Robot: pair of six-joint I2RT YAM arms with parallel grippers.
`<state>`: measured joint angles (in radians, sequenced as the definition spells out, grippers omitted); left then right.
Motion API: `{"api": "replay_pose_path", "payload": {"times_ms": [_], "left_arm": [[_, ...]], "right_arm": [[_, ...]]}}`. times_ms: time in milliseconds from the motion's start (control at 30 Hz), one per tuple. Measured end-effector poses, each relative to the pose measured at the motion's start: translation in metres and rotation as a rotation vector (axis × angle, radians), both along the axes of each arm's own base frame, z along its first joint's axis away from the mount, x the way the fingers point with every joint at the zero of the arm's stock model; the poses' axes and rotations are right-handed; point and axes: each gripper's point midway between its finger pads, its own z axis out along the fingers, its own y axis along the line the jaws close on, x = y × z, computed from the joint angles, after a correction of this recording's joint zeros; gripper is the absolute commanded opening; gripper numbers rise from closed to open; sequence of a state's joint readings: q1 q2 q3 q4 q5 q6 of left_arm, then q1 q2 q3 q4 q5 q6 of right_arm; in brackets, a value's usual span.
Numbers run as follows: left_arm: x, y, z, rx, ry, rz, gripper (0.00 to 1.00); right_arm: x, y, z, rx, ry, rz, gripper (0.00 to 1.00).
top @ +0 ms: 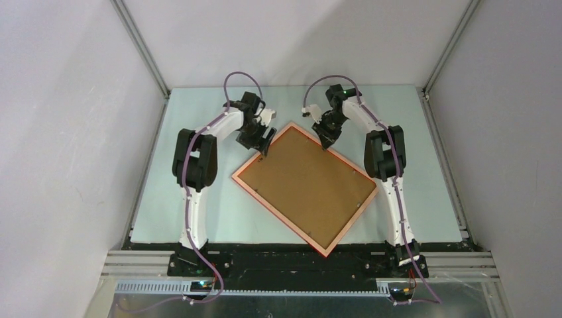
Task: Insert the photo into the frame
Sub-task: Install the photo frame at the center of the board.
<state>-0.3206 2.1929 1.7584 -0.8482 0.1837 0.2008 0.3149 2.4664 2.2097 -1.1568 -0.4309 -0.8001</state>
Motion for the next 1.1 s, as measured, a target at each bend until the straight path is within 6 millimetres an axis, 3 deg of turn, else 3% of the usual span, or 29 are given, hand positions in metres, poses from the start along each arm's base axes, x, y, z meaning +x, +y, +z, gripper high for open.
{"api": "replay_pose_path", "payload": {"times_ms": [333,867,1100], "left_arm": [[-0.013,-0.002,-0.006,-0.011,0.037,-0.029,0.81],[-0.018,0.001,-0.005,0.0,0.051,-0.036,0.51],[-0.016,0.001,-0.004,0.004,0.045,-0.034,0.44]], "right_arm": [[0.0,0.0,0.0,0.005,0.003,-0.005,0.0],[0.0,-0.001,-0.001,0.041,0.016,-0.023,0.0],[0.0,-0.001,-0.001,0.046,0.018,-0.027,0.0]]}}
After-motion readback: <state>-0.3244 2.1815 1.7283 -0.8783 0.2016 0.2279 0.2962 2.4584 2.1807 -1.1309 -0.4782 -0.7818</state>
